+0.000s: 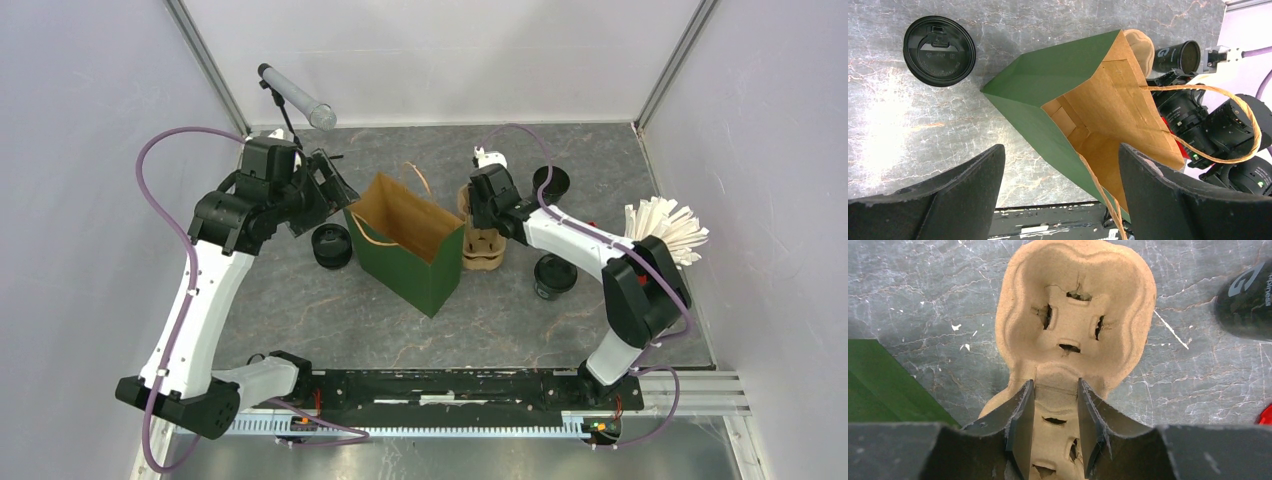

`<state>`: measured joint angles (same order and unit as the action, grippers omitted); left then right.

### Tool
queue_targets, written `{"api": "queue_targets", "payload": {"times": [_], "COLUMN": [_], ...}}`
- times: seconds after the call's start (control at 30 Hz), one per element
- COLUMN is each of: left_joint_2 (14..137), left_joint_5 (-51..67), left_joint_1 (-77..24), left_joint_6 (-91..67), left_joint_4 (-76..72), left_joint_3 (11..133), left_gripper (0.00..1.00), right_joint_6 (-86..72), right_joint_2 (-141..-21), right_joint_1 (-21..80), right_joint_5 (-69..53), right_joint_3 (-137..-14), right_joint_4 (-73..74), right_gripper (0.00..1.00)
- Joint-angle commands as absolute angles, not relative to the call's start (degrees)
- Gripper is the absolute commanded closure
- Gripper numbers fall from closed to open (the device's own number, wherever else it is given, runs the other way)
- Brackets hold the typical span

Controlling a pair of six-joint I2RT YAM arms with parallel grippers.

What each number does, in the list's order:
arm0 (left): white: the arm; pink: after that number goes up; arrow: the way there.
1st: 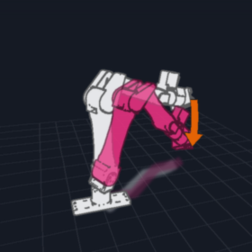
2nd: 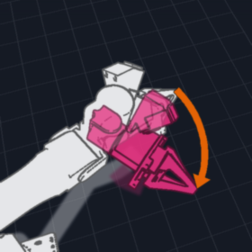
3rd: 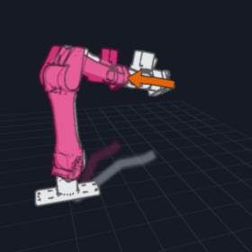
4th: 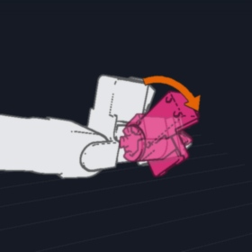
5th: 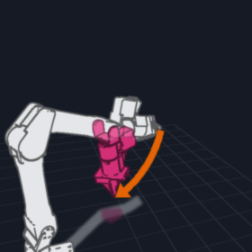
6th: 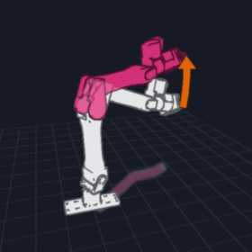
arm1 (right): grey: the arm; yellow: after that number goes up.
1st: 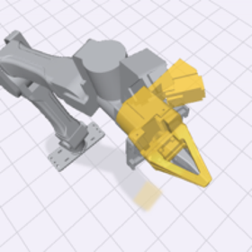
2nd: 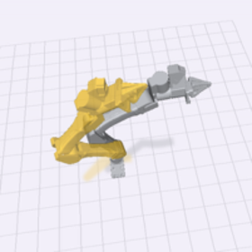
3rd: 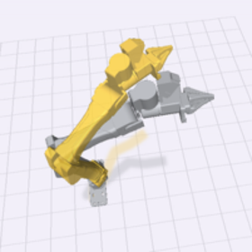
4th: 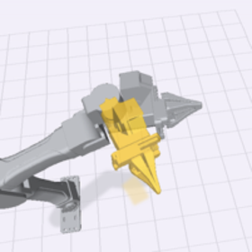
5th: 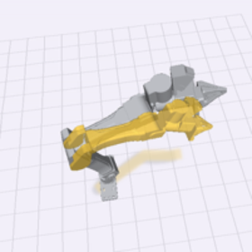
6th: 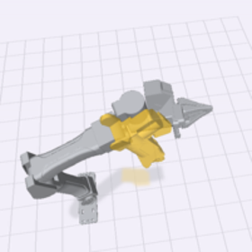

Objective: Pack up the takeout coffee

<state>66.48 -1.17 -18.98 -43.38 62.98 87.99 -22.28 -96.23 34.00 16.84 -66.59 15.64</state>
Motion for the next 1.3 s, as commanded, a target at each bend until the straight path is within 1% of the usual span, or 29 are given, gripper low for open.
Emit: {"api": "queue_targets", "payload": {"times": [0.0,0.37,0.47,0.57,0.73,0.83,0.93,1.07,1.17,1.27], "left_joint_2": [66.87,66.98,66.78,66.56,66.65,66.14,66.01,64.48,62.97,62.12], "left_joint_5": [-1.49,-0.90,-0.27,-0.26,3.96,4.98,5.89,9.80,12.30,12.42], "left_joint_1": [-18.61,-18.61,-18.64,-18.63,-18.62,-18.63,-18.62,-18.59,-18.63,-18.62], "left_joint_6": [-41.41,-40.87,-41.11,-41.69,-42.46,-41.46,-40.61,-42.28,-44.81,-45.31], "left_joint_4": [64.78,66.25,66.71,66.72,66.71,66.62,66.80,63.87,61.57,62.00], "left_joint_3": [90.45,91.54,92.13,92.13,92.76,93.08,92.95,89.78,87.20,86.44], "left_gripper": [0.11,0.11,0.09,0.08,0.09,0.10,0.13,0.17,0.20,0.24], "right_joint_6": [-21.21,-20.15,-19.31,-17.60,-16.05,-13.99,-11.57,-9.58,-10.08,-10.78], "right_joint_2": [-92.68,-87.96,-85.33,-82.04,-78.05,-74.88,-72.39,-70.79,-69.51,-68.38], "right_joint_1": [33.75,33.67,33.25,33.05,33.04,33.43,35.27,38.07,41.16,44.04], "right_joint_5": [18.32,20.44,21.73,22.37,21.04,16.74,15.27,9.99,7.29,5.48], "right_joint_3": [-70.22,-71.82,-72.98,-74.85,-79.62,-80.78,-82.27,-83.93,-83.64,-82.48], "right_joint_4": [15.67,17.67,18.60,18.89,20.79,18.68,16.87,13.86,9.18,3.37], "right_gripper": [0.66,0.66,0.66,0.66,0.66,0.66,0.66,0.66,0.66,0.65]}}
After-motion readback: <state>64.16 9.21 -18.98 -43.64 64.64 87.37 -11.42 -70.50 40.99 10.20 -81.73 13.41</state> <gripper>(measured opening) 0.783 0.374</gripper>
